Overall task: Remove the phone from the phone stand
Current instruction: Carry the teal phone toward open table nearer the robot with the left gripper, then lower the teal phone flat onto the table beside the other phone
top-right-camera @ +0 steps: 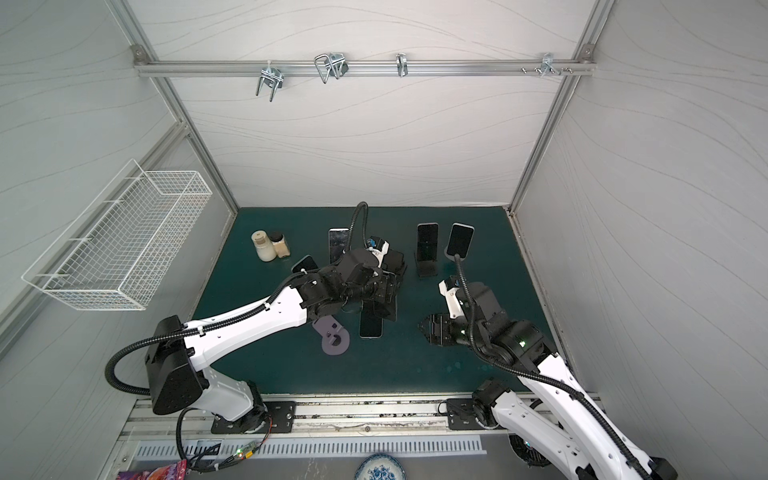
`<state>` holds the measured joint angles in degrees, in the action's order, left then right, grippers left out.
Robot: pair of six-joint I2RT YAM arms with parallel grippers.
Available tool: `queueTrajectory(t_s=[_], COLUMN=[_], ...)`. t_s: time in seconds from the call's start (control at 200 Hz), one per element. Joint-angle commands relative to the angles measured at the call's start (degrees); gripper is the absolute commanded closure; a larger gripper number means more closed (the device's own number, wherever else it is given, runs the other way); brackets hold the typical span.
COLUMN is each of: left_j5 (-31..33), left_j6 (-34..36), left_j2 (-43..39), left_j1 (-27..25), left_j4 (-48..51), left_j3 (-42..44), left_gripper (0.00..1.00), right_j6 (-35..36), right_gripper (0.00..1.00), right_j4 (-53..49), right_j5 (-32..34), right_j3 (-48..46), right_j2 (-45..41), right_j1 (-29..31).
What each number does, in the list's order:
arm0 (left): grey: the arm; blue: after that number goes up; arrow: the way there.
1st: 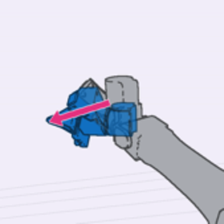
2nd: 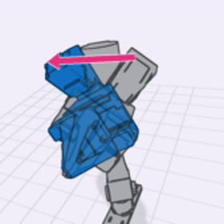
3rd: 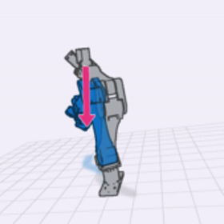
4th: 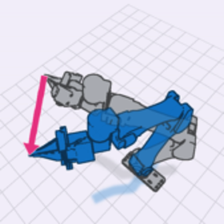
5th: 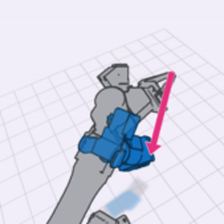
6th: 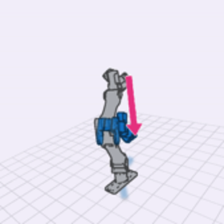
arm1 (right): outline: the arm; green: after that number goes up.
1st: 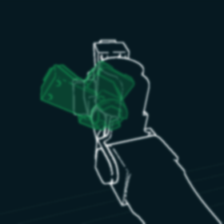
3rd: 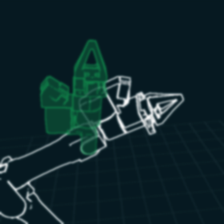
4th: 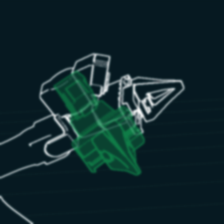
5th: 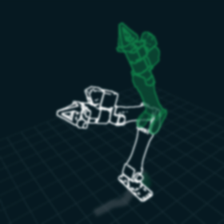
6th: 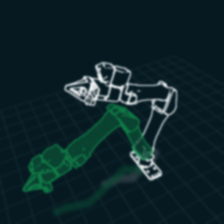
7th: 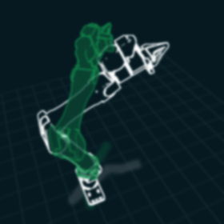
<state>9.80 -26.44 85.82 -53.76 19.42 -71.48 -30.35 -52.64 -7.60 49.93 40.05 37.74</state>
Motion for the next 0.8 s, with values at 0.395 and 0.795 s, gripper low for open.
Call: queueTrajectory(t_s=[0.395,0.795], left_j5=[-2.34,-5.50], left_j6=[-7.89,-9.59], left_j2=[4.79,10.89], left_j1=[-0.53,-0.52], left_j4=[1.57,5.15], left_j3=[-1.91,-5.52], left_gripper=[0.60,0.60], right_j6=[0.39,0.34], right_gripper=[0.30,0.31], right_j4=[-1.89,-1.07], right_j5=[0.08,-0.76], right_j3=[-1.15,-1.34], right_j2=[-0.50,0.29], right_j1=[-0.12,-0.17])
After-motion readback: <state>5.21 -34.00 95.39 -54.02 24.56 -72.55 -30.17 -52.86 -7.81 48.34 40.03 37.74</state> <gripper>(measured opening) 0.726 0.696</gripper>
